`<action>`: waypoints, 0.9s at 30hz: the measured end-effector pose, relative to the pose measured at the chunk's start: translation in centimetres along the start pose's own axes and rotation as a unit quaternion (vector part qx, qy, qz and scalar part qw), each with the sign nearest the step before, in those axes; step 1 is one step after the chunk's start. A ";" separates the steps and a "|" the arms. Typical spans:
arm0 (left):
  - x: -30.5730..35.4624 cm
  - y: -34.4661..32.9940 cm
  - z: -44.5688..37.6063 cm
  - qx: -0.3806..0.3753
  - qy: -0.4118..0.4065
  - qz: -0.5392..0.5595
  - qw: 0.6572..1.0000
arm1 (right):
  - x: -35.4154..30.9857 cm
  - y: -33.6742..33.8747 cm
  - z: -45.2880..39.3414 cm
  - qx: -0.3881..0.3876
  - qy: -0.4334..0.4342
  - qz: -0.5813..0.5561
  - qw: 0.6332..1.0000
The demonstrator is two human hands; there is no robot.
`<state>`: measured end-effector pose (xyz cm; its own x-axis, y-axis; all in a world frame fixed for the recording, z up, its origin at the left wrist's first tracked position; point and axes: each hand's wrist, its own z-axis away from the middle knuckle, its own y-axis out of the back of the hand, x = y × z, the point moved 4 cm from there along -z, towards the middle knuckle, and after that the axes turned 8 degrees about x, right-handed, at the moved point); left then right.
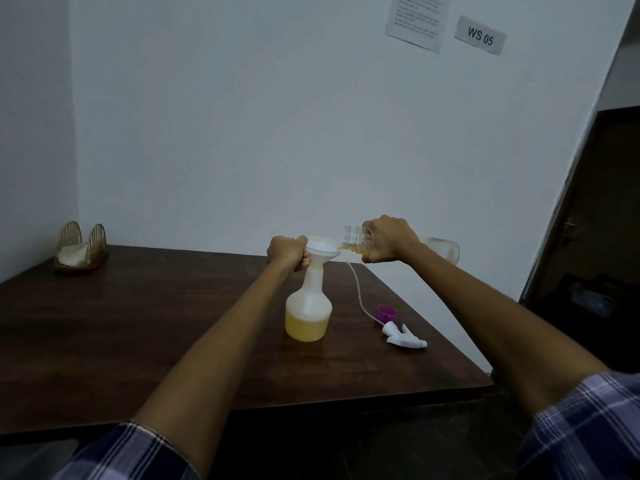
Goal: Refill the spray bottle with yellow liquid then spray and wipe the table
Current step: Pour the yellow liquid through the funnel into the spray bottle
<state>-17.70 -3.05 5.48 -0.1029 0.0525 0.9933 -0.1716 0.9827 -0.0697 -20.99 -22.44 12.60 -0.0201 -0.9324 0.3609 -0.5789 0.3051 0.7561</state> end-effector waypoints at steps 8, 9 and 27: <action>-0.1 0.0 -0.1 0.001 -0.004 -0.003 1.000 | -0.1 0.1 0.2 -0.001 -0.002 -0.001 1.000; -0.1 0.0 -0.1 0.001 -0.004 -0.002 1.000 | -0.1 0.1 0.2 -0.002 -0.005 -0.004 1.000; -1.2 0.5 0.0 0.023 -0.036 -0.005 0.999 | 0.8 -3.2 4.6 0.068 -0.251 -0.518 0.815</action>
<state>-17.62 -2.60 4.31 -0.1706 0.0283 0.9849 -0.2181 0.9737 -0.0658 -22.92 -25.08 7.99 0.2258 -0.6477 -0.7276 -0.5811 -0.6890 0.4330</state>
